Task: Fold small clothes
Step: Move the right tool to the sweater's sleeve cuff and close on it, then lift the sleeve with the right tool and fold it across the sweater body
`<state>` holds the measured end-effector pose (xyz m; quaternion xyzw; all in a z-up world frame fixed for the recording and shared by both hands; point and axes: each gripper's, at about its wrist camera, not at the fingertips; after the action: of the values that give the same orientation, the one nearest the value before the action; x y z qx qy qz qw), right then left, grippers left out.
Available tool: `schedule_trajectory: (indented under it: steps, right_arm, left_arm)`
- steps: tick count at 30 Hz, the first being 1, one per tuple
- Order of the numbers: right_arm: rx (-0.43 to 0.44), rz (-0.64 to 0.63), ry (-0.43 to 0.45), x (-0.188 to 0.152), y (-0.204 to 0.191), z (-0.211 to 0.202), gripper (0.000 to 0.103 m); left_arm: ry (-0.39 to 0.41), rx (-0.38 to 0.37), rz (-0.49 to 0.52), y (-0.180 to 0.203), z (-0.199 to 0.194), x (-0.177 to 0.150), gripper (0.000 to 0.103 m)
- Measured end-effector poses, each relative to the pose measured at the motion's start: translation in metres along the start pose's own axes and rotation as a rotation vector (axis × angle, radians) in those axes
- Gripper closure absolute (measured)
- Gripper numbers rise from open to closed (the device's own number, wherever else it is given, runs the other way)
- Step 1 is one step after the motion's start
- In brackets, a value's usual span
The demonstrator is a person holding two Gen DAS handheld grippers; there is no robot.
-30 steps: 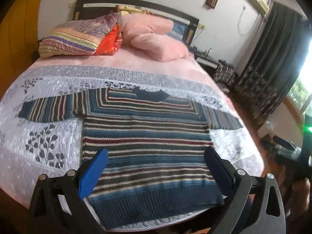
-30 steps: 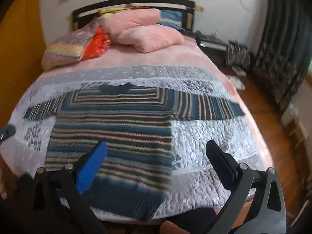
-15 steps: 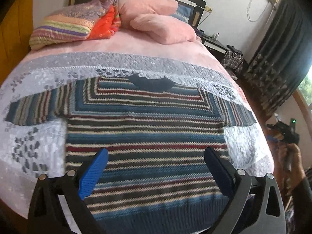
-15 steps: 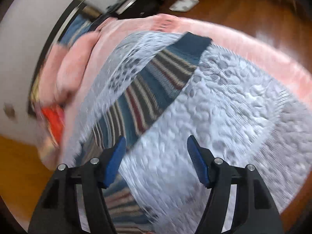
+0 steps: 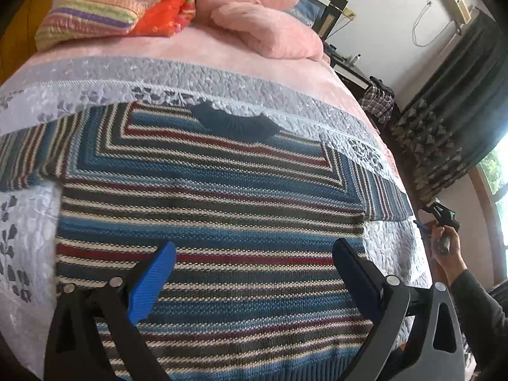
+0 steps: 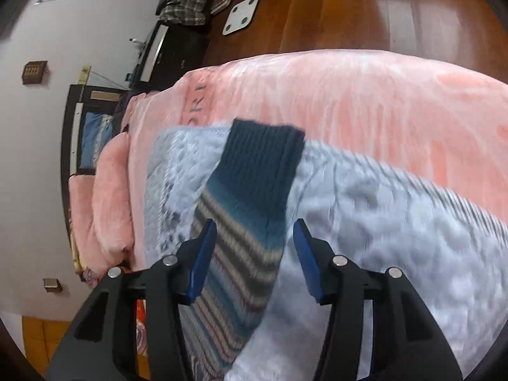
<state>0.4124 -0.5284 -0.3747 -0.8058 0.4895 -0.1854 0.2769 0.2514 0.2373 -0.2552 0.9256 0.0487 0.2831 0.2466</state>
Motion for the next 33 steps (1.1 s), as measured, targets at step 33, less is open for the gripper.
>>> schedule_trajectory:
  steps: [33]
  right_arm:
    - [0.141, -0.550, 0.139, -0.089, -0.162, -0.070, 0.094]
  left_arm:
    - [0.009, -0.114, -0.127, -0.014, 0.001, 0.021, 0.004]
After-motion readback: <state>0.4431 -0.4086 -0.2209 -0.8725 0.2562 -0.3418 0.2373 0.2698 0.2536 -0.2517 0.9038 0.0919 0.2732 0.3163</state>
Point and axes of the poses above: each gripper's, at about its wrist camera, not at the fingertips, and z roughly the way its jaws point, y to its right, x to its top, and after that the axes turned 7 degrees about -x, right-handed
